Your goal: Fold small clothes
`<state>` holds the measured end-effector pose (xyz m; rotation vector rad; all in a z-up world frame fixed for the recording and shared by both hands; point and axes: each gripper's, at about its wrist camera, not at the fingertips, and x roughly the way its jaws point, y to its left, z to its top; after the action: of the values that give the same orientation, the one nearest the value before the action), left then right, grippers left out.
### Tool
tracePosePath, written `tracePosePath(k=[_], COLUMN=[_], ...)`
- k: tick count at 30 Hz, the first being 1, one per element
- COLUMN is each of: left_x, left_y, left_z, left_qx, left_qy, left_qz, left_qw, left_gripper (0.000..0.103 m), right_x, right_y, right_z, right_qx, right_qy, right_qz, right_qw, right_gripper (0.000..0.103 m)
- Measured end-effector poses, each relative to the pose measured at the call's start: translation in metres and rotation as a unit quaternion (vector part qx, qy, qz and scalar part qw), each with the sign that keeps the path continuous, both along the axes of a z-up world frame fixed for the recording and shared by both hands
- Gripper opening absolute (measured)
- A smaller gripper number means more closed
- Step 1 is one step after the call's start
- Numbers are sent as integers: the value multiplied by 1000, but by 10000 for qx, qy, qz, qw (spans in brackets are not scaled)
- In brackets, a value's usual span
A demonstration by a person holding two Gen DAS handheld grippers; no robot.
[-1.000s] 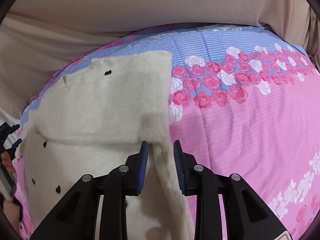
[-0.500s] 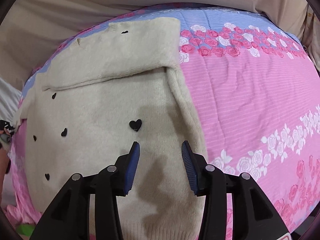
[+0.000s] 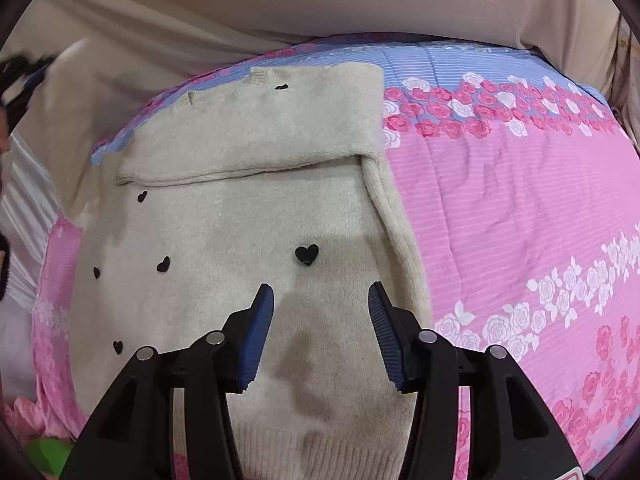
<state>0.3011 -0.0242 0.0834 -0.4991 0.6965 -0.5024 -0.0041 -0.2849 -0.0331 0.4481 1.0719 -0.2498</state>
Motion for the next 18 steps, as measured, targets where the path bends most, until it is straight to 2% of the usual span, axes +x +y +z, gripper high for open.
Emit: tracePosePath(k=[1,2,3,5,8,12,14,16,18], left_x=[-9,-18,-32,-62,-101,-123,-125,-126,-114], left_y=[-31,-58,-81,-103,-101,-59,-21,16,51], left_z=[-15,-34,-58,-101,-141,-154,-152,-148,-148], left_qx=[142,329,594,763,987,1157,1067,771,319], left_qy=[190,410,718,1210,1647,1884,1965,2078,2233], left_qz=[-204,-304,-227,-240,-272,65,446,883,1295], left_qw=[9995,9982,9954,9894,9810,9752,9737,9711,9656], left_gripper=[33,61,66,66,66,66,66,66,66], right_x=[-4,-11,-16,-29,-42,-24,-2,33,77], right_y=[-4,-10,-15,-27,-42,-49,-53,-58,-61], right_z=[-1,-3,-4,-5,-10,-12,-8,-4,-1], right_qx=[51,126,178,269,295,234,439,683,850], right_qy=[-23,-57,-90,-170,-180,-248,-372,-523,-647], right_qz=[-55,-128,-188,-326,-366,-55,55,160,194], right_qw=[10000,9998,9996,9990,9987,9994,9983,9962,9941], right_gripper=[49,49,49,49,51,51,51,51,52])
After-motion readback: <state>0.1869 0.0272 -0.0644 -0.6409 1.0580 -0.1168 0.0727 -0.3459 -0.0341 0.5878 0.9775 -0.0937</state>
